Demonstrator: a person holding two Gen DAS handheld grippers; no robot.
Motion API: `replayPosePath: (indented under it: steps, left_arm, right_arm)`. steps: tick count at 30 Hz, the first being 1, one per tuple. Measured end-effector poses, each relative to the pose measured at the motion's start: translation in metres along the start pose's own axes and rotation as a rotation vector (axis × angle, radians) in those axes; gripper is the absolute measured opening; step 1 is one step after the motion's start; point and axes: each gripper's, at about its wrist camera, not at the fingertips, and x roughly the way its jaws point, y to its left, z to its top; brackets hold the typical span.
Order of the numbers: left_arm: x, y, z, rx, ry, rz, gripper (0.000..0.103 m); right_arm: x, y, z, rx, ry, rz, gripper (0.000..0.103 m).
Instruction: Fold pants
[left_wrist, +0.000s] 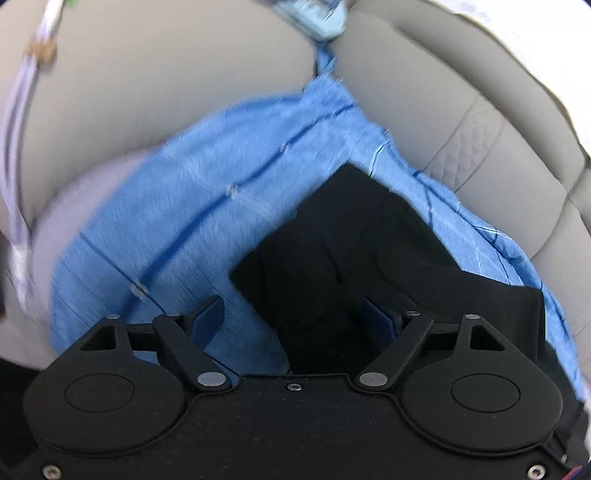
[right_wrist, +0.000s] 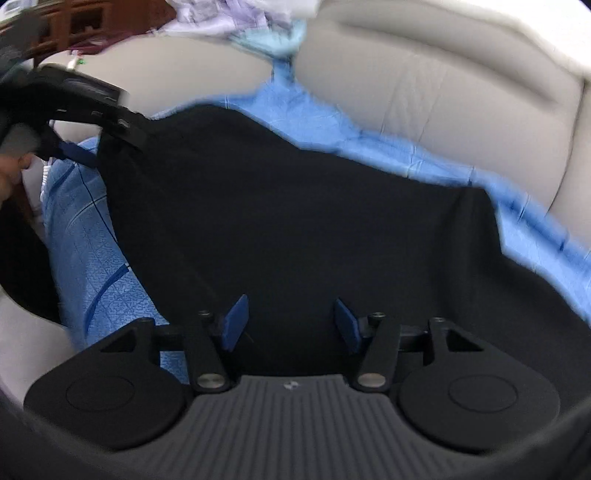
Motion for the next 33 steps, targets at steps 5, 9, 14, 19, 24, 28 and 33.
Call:
replayPosePath:
  steps: [5,9,14,19,24,28,33]
  left_arm:
    - [0.008,-0.010,-0.006,0.022,-0.074,0.001,0.088]
    - [0.013,-0.015,-0.009,0.029,-0.112,0.027,0.081]
    - [0.013,-0.018,-0.013,0.024,-0.159,0.069,0.065]
    - [0.009,-0.019,-0.008,-0.021,-0.209,0.083,0.019]
    - [-0.012,-0.035,0.017,0.060,-0.342,0.138,0.016]
    - [0.001,-0.033,0.031,0.074,-0.278,0.208,0.016]
    - [0.020,-0.030,0.019,0.100,-0.205,0.260,0.017]
  right_arm:
    - [-0.017,0.005,-0.007,0.115,0.024,0.008,0.072]
    - [-0.043,-0.007,-0.027,0.305,-0.039,-0.091,0.072]
    - [-0.079,-0.037,-0.069,0.683,-0.091,-0.251,0.072]
    - [-0.096,-0.063,-0.107,0.908,-0.104,-0.358,0.072]
    - [-0.100,-0.072,-0.107,0.901,-0.119,-0.418,0.073]
    - [-0.111,-0.088,-0.111,0.937,-0.153,-0.524,0.073]
    - [-0.136,-0.153,-0.131,1.060,-0.209,-0.794,0.073]
